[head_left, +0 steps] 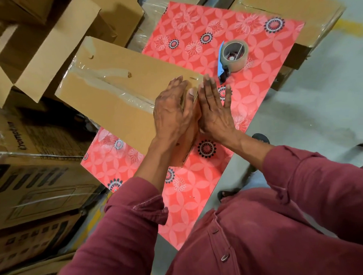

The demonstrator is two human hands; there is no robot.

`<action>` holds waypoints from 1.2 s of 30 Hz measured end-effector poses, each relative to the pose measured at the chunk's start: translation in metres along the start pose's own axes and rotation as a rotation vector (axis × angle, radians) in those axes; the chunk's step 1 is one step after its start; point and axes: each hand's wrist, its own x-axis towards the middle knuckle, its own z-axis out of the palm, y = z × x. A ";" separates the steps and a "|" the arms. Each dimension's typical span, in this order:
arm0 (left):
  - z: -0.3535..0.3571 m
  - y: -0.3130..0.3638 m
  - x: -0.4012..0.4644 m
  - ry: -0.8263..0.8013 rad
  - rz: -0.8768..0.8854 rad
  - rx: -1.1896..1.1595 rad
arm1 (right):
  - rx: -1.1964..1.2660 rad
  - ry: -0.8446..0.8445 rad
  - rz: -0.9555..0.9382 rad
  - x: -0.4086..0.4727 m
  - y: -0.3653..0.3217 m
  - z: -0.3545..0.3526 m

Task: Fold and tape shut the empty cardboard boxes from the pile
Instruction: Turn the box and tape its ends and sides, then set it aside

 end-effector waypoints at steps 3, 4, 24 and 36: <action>0.008 0.000 0.008 -0.024 0.013 -0.002 | -0.049 -0.113 -0.004 -0.009 0.012 0.012; 0.011 -0.002 0.009 -0.036 0.019 0.001 | -0.060 -0.178 -0.003 -0.016 0.016 0.015; 0.016 -0.004 0.001 -0.136 -0.027 0.133 | 0.009 -0.215 0.099 -0.058 0.033 0.057; 0.009 0.003 -0.001 -0.431 -0.037 0.277 | 0.049 -0.067 -0.075 -0.020 0.038 0.035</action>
